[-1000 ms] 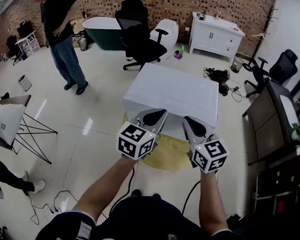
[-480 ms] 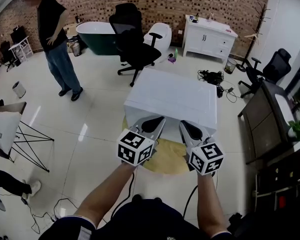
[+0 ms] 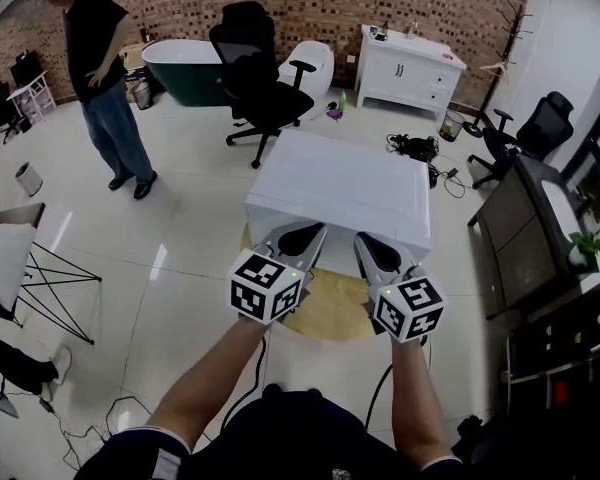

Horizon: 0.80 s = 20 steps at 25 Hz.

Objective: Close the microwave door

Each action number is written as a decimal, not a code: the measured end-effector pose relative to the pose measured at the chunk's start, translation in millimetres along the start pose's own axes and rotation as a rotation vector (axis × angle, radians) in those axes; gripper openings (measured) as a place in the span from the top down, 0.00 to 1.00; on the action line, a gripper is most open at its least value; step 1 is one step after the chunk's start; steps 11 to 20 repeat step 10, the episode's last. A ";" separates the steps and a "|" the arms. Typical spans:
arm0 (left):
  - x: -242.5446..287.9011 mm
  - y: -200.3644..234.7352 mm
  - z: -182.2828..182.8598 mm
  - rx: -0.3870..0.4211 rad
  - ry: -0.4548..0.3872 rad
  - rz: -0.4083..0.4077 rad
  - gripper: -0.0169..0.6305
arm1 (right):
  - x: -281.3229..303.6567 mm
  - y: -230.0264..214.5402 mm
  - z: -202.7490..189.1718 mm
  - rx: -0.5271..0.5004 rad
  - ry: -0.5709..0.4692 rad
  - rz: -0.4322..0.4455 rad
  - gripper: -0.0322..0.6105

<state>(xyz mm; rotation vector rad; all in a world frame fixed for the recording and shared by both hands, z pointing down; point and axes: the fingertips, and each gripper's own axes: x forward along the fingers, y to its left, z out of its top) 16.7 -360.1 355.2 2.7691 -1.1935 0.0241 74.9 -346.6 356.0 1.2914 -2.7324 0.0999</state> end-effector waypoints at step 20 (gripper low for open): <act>-1.3 -4.8 3.8 -0.004 -0.010 -0.017 0.96 | -7.1 1.0 0.2 0.003 -0.005 -0.022 0.95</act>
